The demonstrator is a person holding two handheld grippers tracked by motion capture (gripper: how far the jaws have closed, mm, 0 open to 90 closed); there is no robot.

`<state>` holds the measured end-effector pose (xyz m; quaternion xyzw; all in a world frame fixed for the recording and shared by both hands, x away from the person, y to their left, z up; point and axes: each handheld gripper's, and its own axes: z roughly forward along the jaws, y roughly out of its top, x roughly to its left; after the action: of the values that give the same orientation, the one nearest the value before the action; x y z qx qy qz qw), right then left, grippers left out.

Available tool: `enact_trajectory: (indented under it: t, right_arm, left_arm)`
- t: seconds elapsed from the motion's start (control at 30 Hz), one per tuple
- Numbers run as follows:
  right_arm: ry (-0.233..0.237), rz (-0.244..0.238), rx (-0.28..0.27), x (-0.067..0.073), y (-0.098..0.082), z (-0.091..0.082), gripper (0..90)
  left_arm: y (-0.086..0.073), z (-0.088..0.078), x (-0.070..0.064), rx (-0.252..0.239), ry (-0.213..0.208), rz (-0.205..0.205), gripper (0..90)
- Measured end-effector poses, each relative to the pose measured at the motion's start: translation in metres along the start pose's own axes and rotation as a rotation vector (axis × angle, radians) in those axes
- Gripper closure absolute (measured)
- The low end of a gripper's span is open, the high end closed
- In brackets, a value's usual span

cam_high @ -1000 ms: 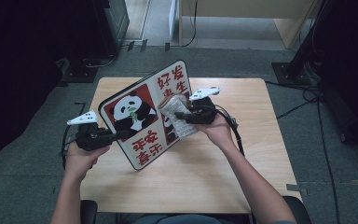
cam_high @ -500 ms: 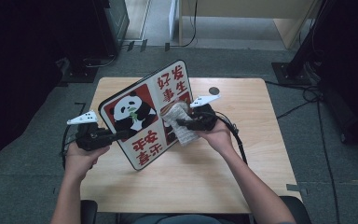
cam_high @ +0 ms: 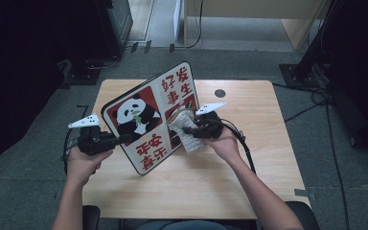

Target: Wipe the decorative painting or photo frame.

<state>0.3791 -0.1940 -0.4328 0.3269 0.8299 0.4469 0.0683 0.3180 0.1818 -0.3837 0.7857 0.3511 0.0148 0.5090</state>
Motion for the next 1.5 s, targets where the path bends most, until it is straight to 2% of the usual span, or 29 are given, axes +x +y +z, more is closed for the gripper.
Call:
enact_trajectory:
  t: [0.3,0.53,0.73,0.83,0.9,1.17,1.27,1.37,1.5]
  right_arm:
    - [0.003,0.008,0.023,-0.001,-0.011,0.004,65.7]
    - [0.007,0.010,0.032,-0.001,-0.019,0.008,66.3]
    - [0.010,0.018,0.072,-0.003,-0.029,0.013,66.5]
    - [0.013,0.019,0.075,-0.004,-0.030,0.014,66.7]
    - [0.010,0.022,0.078,-0.003,-0.030,0.012,66.8]
    - [0.016,0.051,0.073,-0.002,-0.020,0.002,67.5]
    - [0.013,0.042,0.053,0.000,-0.013,-0.004,67.5]
    - [0.011,0.014,0.035,0.001,-0.005,-0.011,67.6]
    - [0.016,0.021,0.021,0.003,0.009,-0.020,67.6]
  left_arm:
    - [0.000,-0.004,0.001,-0.028,-0.021,-0.010,75.0]
    - [0.000,-0.002,0.000,-0.004,-0.013,-0.007,74.8]
    - [0.000,-0.001,0.000,0.008,-0.002,0.002,73.0]
    - [0.001,0.001,0.001,0.015,-0.010,-0.013,68.0]
    - [0.001,0.001,0.001,0.023,-0.004,-0.007,67.3]
    - [0.001,0.000,0.001,-0.003,0.010,-0.006,60.1]
    - [0.002,0.000,0.000,-0.003,0.014,-0.005,58.7]
    - [0.002,-0.001,0.000,-0.009,0.016,-0.001,59.2]
    - [0.003,-0.001,0.000,-0.011,0.022,0.000,57.7]
